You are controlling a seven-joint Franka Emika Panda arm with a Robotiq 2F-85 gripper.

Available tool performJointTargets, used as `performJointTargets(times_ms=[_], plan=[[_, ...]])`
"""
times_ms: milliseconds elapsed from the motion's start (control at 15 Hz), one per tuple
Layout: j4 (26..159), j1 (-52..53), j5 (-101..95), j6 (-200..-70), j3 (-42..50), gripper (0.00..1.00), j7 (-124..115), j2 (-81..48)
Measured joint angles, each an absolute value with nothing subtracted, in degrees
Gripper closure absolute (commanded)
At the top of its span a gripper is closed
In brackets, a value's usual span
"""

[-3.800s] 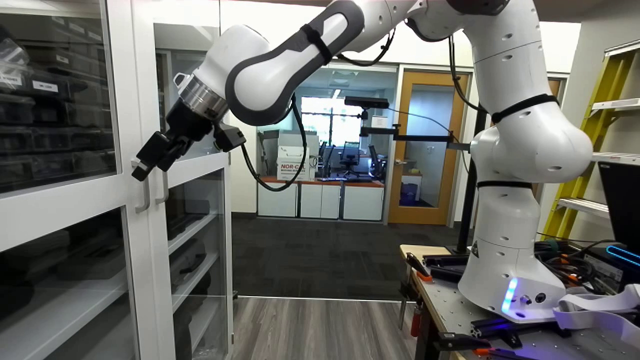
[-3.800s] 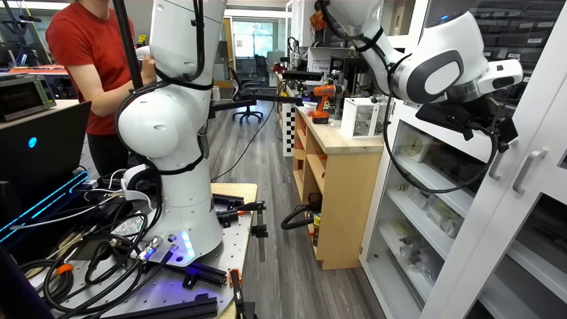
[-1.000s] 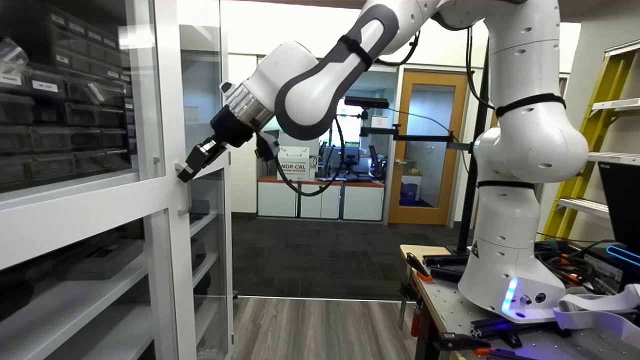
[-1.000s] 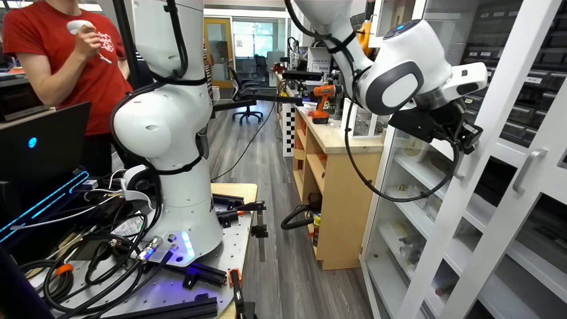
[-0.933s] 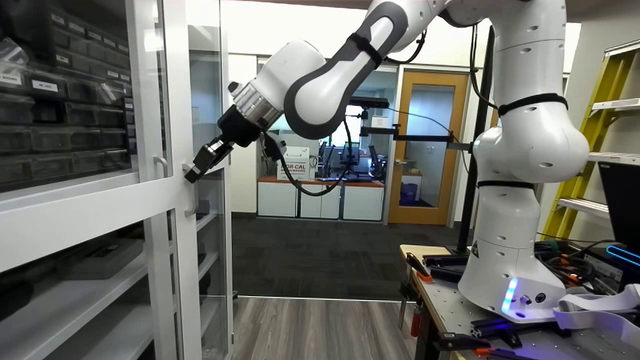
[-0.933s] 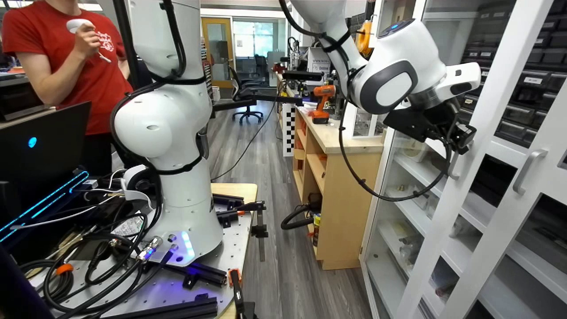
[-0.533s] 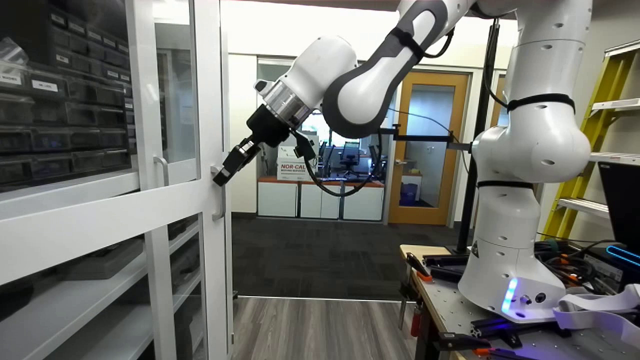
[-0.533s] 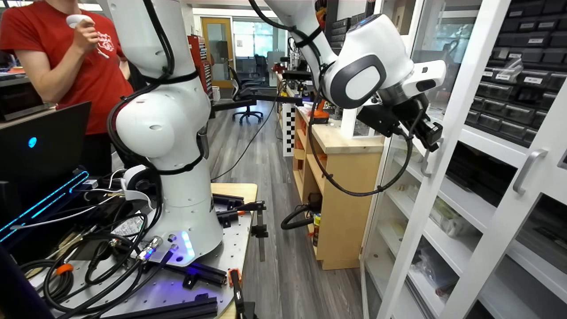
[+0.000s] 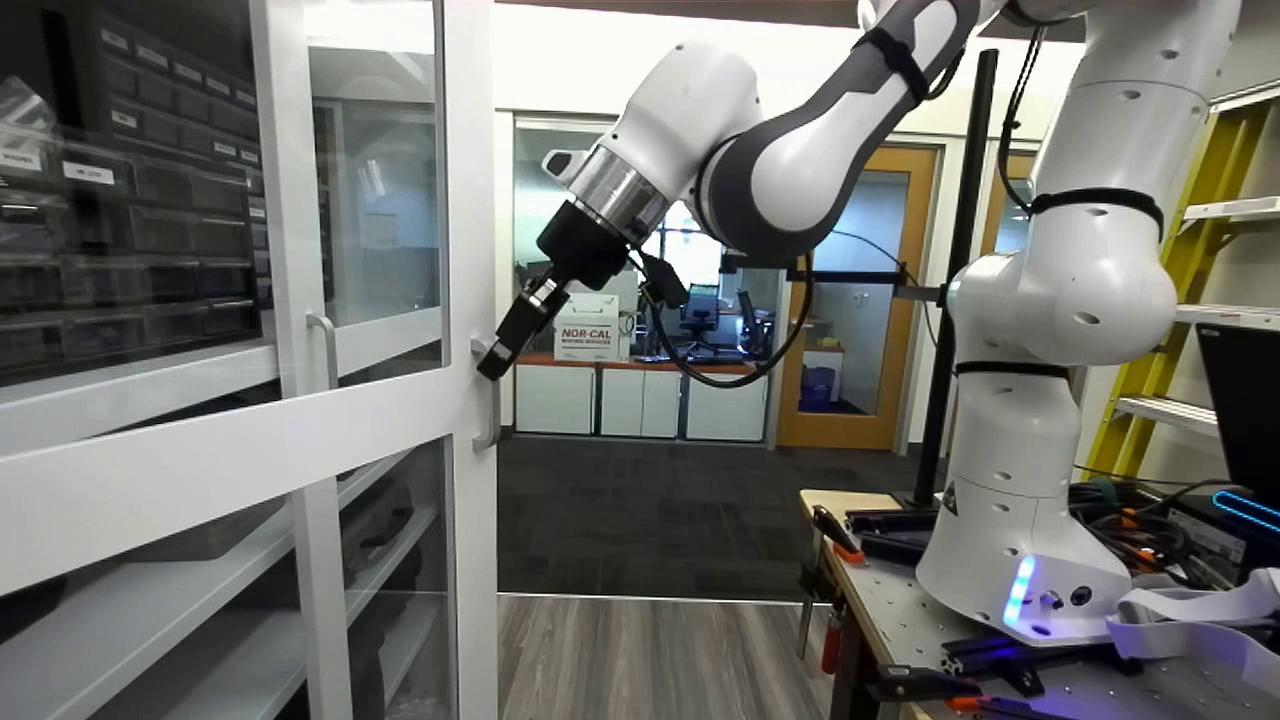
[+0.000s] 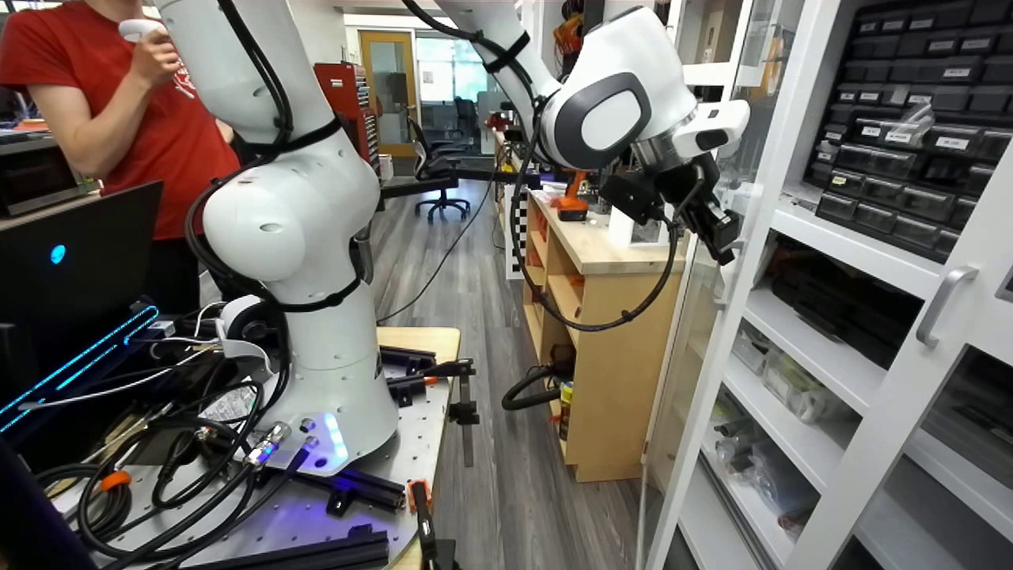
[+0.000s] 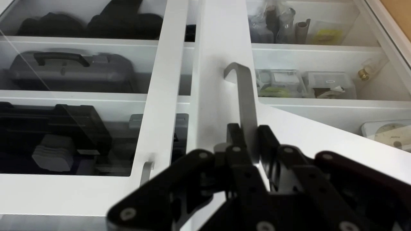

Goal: Open the left cabinet door

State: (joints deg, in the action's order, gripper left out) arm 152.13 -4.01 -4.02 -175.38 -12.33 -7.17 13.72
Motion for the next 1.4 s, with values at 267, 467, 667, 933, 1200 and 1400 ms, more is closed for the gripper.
performJointTargets(times_ms=[267,467,667,933,1200,1400], plan=[[152.9,-3.5,-3.9,-171.5,-13.1,0.82,-8.1,16.3],[152.8,-2.9,-4.0,-169.2,-13.0,0.54,-8.1,17.0],[152.5,-2.1,-4.6,-165.5,-12.7,0.35,-7.0,19.0],[152.0,-1.9,-5.5,-161.2,-12.2,0.10,-6.4,22.1],[151.6,-1.6,-5.7,-157.5,-11.2,0.00,-5.4,24.1],[150.9,-1.5,-5.7,-153.7,-9.8,0.00,-4.2,25.3]])
